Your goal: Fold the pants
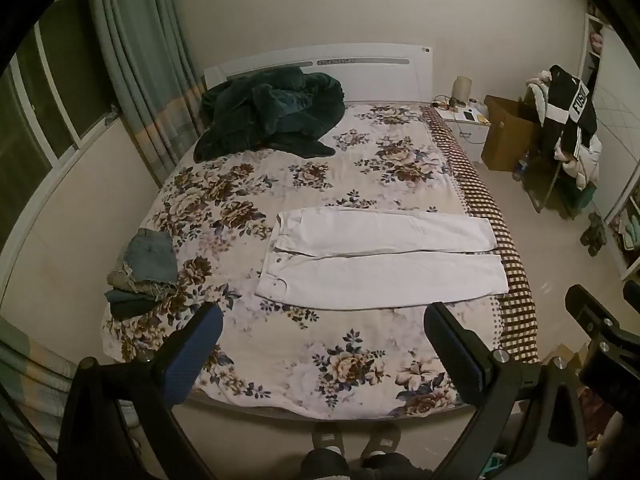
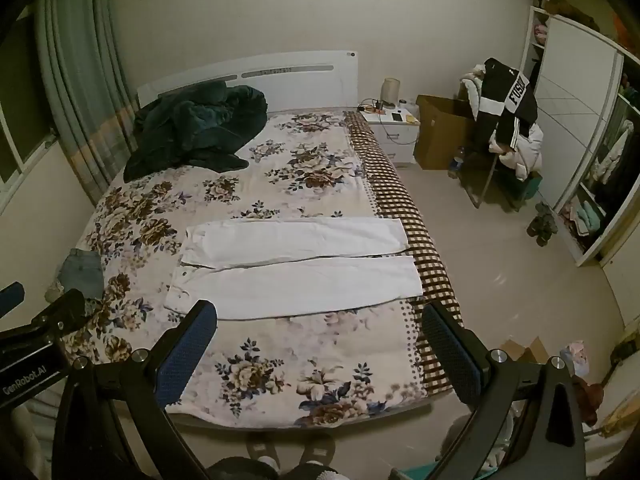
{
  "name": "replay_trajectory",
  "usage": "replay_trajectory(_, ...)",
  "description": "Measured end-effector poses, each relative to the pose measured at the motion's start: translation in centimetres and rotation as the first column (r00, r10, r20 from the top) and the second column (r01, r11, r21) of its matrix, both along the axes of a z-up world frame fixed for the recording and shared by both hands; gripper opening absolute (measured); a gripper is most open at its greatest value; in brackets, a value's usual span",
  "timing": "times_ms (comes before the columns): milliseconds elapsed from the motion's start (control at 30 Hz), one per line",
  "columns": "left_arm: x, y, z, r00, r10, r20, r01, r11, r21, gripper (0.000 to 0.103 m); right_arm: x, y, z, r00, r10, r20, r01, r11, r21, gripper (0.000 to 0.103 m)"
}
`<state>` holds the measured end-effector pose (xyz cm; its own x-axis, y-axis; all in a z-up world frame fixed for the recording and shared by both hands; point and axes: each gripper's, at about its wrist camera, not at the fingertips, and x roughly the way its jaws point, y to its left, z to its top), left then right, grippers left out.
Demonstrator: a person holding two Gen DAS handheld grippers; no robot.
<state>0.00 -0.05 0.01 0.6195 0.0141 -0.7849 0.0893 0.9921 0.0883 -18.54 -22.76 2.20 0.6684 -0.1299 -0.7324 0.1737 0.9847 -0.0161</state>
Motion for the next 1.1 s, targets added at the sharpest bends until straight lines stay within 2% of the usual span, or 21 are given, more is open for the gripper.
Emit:
replay_trajectory(500, 0.8, -1.4, 0.6, 1.0, 0.002, 0.01, -0.002, 1.0, -0.011, 0.103, -0.1, 0.0, 0.0, 1.0, 0.003, 0.011, -0.003, 1.0, 0.006, 0.103)
replay_trajectory(667, 0.3, -0.7, 0.9, 1.0, 0.006, 0.019, -0.005, 1.0, -0.031, 0.103, 0.8, 0.4, 0.9, 1.0, 0.004, 0.012, -0.004, 1.0, 0.003, 0.103)
replay_trajectory(1100, 0.4, -0.8, 1.1, 1.0, 0.007, 0.017, -0.006, 0.999, -0.039, 0.103, 0.8, 0.3, 1.0, 1.0, 0.006, 0.013, -0.006, 1.0, 0.001, 0.103)
